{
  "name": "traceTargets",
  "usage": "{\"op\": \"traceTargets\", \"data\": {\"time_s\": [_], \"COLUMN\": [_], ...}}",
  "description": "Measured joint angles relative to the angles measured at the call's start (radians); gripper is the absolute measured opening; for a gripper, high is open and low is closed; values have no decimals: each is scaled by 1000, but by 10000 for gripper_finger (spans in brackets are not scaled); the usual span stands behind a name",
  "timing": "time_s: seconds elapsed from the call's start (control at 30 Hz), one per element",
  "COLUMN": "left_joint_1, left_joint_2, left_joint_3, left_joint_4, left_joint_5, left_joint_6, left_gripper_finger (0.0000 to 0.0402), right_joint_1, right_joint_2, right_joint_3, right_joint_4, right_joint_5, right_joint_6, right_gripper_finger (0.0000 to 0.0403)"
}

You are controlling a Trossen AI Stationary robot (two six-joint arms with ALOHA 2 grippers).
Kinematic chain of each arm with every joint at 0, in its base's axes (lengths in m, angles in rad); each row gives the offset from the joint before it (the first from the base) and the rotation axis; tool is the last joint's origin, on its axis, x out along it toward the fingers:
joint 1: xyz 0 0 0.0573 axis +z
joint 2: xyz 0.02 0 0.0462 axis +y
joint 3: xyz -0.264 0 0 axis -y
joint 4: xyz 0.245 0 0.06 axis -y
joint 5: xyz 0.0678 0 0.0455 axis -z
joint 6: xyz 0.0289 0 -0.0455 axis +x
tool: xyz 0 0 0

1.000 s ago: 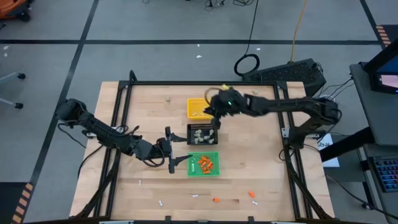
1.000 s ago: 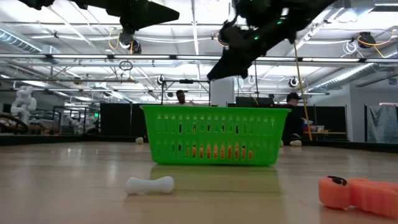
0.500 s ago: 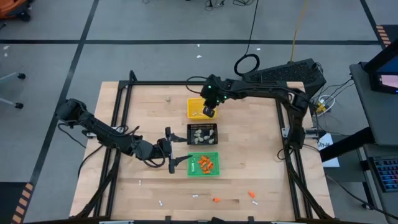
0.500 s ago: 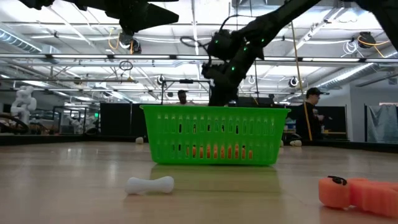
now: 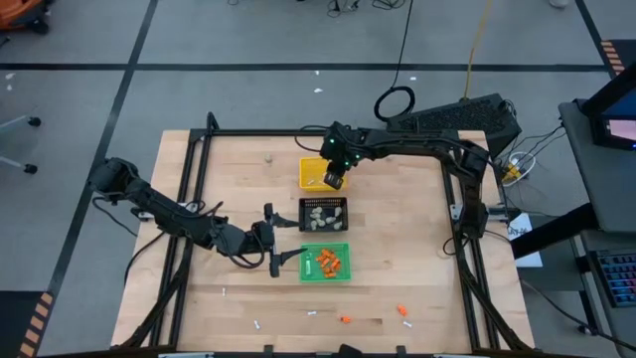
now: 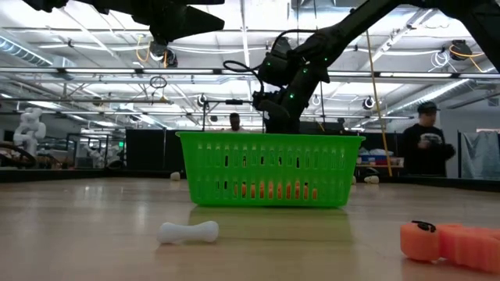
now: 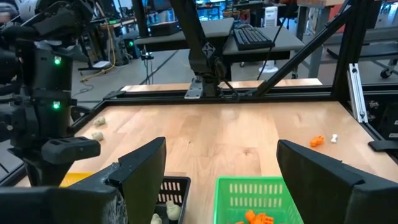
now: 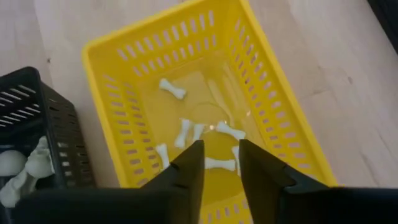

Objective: Sort Halloween decoration
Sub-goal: Put the white bone toy into the yellow basket

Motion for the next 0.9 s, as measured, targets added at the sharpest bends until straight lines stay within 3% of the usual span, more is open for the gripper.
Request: {"op": "traceTargets", "data": {"time_s": [0.23, 0.47, 0.6, 0.77, 0.9], "left_joint_1": [0, -5, -35, -76, -137], "left_joint_2": [0, 0, 0, 0, -2], "left_joint_3": [0, 0, 0, 4, 7], "left_joint_4": [-5, -32, -75, -77, -128], "left_joint_5": [0, 0, 0, -62, -65], "left_joint_6": [-1, -27, -26, -27, -48], "left_gripper_finger": [305, 306, 306, 306, 306], "right_joint_1": [9, 166, 350, 609, 743], "right_joint_2": [-79, -387, -601, -867, -1008], "right_joint_3": [0, -35, -191, -495, -740], "right_joint_4": [-117, -360, -310, -122, 12], "right_joint_5": [-2, 19, 89, 299, 443], "right_joint_6": [-6, 2, 94, 239, 402], "right_gripper_finger": [142, 146, 143, 142, 141]}}
